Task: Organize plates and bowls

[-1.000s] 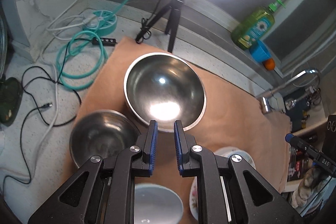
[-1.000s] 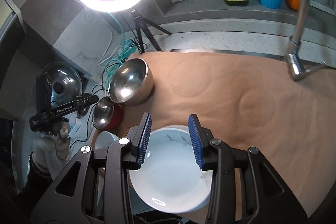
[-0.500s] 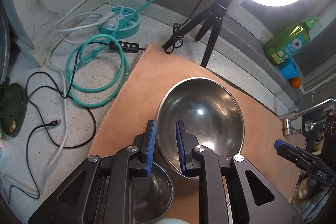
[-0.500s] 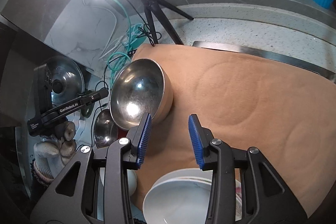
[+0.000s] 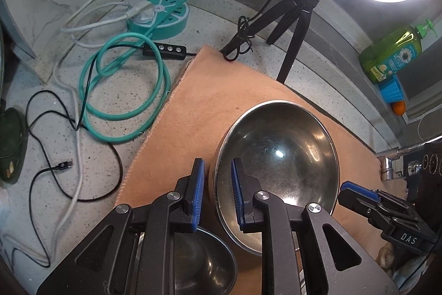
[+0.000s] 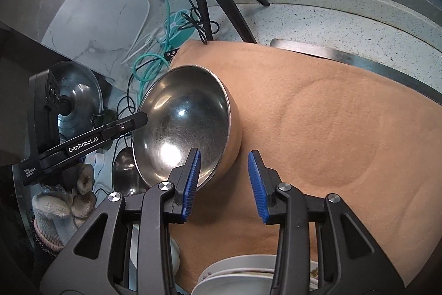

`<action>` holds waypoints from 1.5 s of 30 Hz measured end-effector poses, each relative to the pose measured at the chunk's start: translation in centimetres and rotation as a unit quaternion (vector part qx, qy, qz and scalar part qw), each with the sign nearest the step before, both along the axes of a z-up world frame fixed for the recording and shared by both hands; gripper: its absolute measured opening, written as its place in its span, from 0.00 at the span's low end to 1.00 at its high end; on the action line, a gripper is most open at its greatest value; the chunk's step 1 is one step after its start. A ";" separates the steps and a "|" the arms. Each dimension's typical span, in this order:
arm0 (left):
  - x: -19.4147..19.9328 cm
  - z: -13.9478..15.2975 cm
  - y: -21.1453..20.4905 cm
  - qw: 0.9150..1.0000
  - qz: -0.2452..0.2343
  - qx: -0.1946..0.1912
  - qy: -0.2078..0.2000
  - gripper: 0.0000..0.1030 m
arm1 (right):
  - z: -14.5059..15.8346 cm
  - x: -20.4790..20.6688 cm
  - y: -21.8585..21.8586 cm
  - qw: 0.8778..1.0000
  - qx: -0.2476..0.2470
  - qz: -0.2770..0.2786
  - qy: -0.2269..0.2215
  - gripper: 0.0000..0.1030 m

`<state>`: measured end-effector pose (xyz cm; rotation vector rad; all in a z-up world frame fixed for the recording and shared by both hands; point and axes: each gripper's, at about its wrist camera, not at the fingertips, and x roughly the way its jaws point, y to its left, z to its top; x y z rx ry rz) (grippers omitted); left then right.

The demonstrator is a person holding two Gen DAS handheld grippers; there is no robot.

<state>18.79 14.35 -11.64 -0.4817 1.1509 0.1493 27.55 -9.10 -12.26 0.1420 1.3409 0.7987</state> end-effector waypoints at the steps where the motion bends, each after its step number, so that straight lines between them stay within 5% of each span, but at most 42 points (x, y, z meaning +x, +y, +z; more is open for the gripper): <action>1: 0.0 -0.1 0.0 1.000 0.000 0.001 0.001 0.17 | -0.3 0.1 0.2 1.000 -0.003 0.000 0.002 0.35; 7: 0.3 -0.7 -0.2 1.000 -0.014 0.004 0.009 0.12 | -1.4 0.0 1.3 1.000 -0.017 0.009 0.006 0.16; 24: 0.2 0.2 -2.0 0.999 -0.043 0.002 -0.004 0.12 | -0.5 -0.4 -0.4 1.000 -0.019 -0.013 0.004 0.15; 45: 1.8 0.8 -12.0 0.990 -0.143 0.002 -0.007 0.12 | 0.5 -0.8 -11.3 0.996 -0.022 -0.090 0.000 0.15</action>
